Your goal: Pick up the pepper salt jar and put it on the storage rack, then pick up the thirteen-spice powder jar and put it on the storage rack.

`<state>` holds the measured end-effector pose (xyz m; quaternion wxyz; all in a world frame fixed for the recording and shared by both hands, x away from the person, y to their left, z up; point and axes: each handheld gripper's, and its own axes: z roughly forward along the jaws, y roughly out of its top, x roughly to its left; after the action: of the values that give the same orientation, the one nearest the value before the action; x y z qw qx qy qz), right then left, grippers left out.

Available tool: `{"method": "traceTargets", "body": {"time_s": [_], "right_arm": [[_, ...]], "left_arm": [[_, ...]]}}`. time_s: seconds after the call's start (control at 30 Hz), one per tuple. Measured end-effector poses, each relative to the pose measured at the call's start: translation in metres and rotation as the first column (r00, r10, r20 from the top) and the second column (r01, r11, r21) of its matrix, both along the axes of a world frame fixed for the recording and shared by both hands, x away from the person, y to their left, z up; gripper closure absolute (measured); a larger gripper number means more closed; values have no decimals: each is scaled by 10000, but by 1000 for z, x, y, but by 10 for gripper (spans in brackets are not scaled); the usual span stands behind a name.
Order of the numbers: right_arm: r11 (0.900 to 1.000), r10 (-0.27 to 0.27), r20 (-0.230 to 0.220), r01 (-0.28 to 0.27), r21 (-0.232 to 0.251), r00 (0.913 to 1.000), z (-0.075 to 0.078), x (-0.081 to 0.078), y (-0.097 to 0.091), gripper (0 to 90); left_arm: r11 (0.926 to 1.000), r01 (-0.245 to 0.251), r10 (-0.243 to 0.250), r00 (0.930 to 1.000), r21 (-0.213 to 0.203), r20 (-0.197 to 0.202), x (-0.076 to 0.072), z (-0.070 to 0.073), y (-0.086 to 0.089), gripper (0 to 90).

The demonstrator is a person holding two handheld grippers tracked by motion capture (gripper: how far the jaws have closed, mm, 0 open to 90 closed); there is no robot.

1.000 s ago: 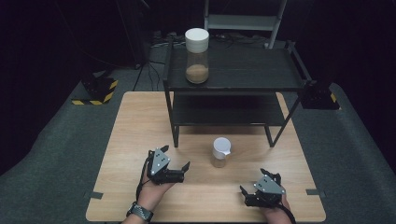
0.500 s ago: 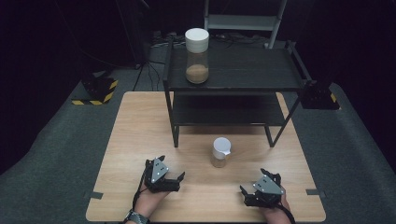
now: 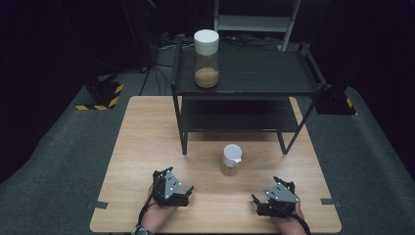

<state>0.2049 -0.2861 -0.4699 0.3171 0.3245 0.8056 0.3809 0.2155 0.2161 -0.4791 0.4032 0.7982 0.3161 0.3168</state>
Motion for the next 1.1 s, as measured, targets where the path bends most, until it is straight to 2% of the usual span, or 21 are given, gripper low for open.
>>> {"method": "traceTargets", "body": {"time_s": [0.17,0.33,0.5,0.67,0.83,0.97,1.1], "right_arm": [[9992,-29,-45,31,396,10000,-1,0,-5,0],[9990,-18,-35,19,441,10000,-1,-1,-6,0],[9983,6,101,-12,589,9999,-3,-4,-8,0],[9980,2,294,-21,634,9996,-4,-9,-10,0],[9950,-7,546,-48,1001,9985,-2,-12,-13,0],[9911,95,731,-191,1321,9973,0,-15,-14,0],[9890,182,877,-308,1446,9960,2,-16,-10,0]], "left_arm": [[10000,-37,36,10000,90,61,-1,0,-2,8],[9994,218,-220,9997,283,60,0,0,-3,9],[9998,143,-143,9999,120,34,0,0,-1,9],[9997,181,-181,9998,169,-17,1,1,-1,9],[9999,-10,8,9999,-115,-172,3,1,2,9],[9998,7,-11,9998,-211,-194,3,1,4,9],[9997,25,-28,9999,-255,-127,2,0,5,9]]}}
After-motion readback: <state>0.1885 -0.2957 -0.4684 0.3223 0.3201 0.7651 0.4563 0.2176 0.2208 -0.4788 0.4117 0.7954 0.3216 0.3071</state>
